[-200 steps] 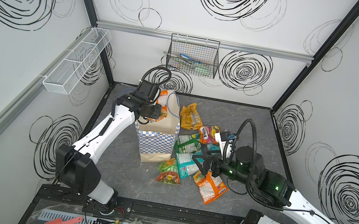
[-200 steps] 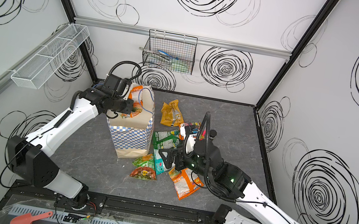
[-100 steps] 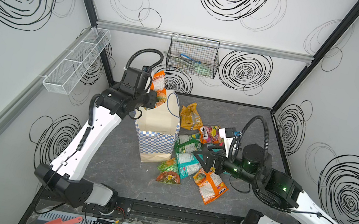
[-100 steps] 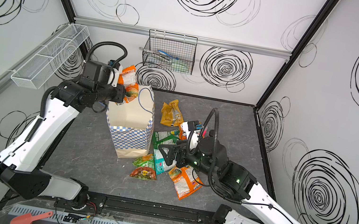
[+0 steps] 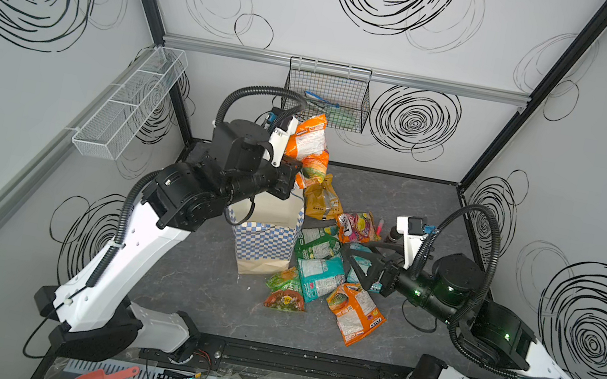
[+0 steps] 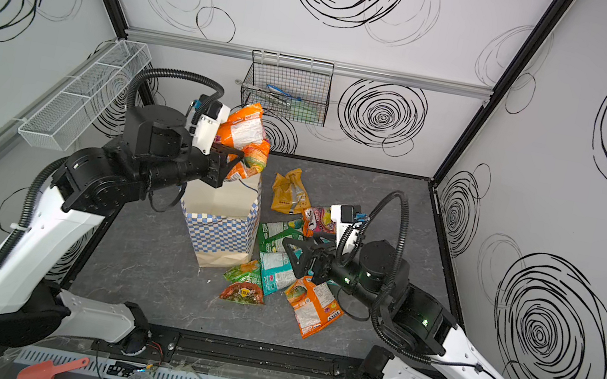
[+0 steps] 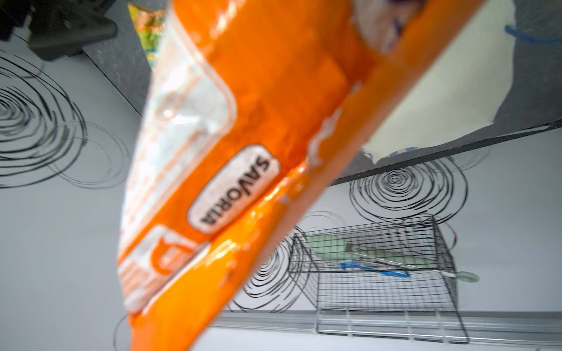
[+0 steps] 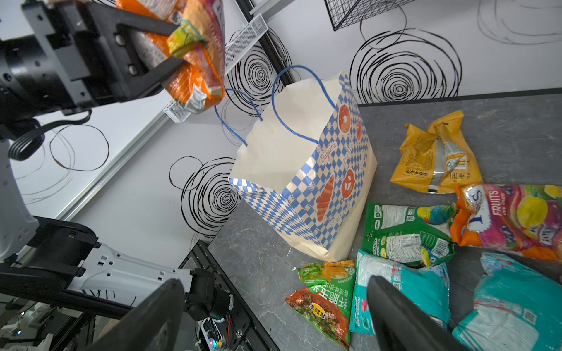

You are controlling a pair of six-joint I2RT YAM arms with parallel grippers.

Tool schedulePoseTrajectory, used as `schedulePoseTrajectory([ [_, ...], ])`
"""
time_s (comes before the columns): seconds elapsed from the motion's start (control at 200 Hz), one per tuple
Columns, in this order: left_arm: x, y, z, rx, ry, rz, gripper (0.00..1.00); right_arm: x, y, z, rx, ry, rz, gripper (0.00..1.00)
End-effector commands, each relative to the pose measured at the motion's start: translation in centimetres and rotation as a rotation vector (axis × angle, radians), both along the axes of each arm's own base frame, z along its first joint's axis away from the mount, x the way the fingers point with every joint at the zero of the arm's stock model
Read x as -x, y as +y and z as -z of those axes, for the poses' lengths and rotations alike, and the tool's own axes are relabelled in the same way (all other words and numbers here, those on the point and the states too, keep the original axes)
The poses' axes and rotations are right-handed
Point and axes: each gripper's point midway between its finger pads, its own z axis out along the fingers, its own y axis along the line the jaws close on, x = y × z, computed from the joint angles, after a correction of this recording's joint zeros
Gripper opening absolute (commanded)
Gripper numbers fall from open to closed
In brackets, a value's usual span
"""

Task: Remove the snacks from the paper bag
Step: 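Lift the orange packet up out of the bag with the left gripper, then carry the orange packet over the snack pile and lower it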

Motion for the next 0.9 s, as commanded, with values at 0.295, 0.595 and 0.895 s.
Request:
schedulePoseTrajectory([
  [0.295, 3.4, -9.9, 1.4, -0.02, -0.035, 0.126, 0.0, -2.3, -5.3, -0.9, -0.007, -0.095, 0.274, 0.97],
  [0.595, 1.8, -12.4, 8.7, -0.152, 0.081, 0.047, 0.0, -2.5, -8.2, 1.5, -0.004, -0.081, 0.38, 0.97],
  [0.895, -2.4, -13.9, 17.9, -0.183, 0.229, 0.029, 0.0, -1.6, -9.0, 3.4, -0.02, -0.017, 0.373, 0.97],
])
